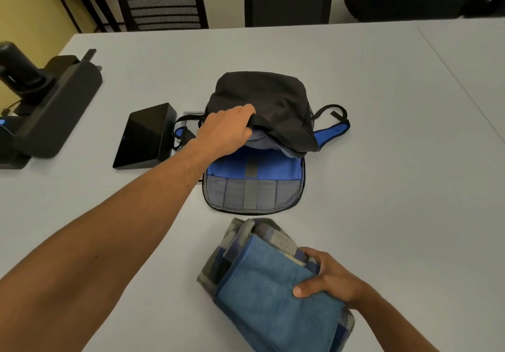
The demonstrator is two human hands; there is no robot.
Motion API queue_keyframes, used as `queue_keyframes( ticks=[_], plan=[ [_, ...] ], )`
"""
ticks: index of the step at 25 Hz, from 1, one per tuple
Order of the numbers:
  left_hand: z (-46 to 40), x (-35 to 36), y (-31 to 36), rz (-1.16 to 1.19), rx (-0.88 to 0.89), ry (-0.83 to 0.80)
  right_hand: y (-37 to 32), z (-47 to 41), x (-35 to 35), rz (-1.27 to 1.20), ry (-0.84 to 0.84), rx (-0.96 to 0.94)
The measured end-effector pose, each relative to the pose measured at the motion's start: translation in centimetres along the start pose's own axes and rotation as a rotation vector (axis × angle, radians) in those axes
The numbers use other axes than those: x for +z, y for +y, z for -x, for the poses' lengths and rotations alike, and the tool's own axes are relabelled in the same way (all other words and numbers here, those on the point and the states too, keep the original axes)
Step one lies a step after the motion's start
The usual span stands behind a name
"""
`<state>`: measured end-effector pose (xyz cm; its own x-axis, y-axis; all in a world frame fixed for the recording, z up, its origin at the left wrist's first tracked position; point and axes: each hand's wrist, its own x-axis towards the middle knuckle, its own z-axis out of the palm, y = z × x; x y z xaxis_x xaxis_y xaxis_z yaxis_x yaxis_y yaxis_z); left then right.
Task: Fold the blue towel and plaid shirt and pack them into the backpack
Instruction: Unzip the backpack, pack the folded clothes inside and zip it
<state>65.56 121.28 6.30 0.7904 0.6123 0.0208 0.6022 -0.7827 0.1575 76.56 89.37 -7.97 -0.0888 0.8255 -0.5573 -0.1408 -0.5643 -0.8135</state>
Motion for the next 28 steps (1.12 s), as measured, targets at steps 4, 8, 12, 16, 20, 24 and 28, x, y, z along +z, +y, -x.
queue_keyframes(
  ticks=[4,8,12,16,20,24,28],
  plan=[
    [-0.6,-2.4,0.9,0.042,-0.018,0.036,-2.9,0.2,-1.8,-0.020,0.067,-0.117],
    [-1.2,-3.8,1.7,0.099,0.017,0.069,-6.9,0.6,-4.2,0.003,0.067,-0.234],
    [-1.7,-4.1,1.8,0.159,0.059,0.046,-8.6,-0.1,-6.7,-0.109,0.070,-0.326],
    [-2.9,-5.4,1.8,0.222,0.126,0.087,-6.4,-3.7,-6.4,-0.320,0.256,-0.288],
    [-3.3,-5.5,1.1,0.265,0.153,0.058,-5.0,-7.7,-5.1,-0.381,0.398,-0.167],
    [-2.6,-3.4,0.3,0.276,0.137,0.014,-4.5,-8.0,-5.0,-0.288,0.501,-0.093],
    [-1.6,-2.3,-0.1,0.268,0.092,-0.019,-1.8,-6.6,-3.3,-0.194,0.760,0.004]
  ],
)
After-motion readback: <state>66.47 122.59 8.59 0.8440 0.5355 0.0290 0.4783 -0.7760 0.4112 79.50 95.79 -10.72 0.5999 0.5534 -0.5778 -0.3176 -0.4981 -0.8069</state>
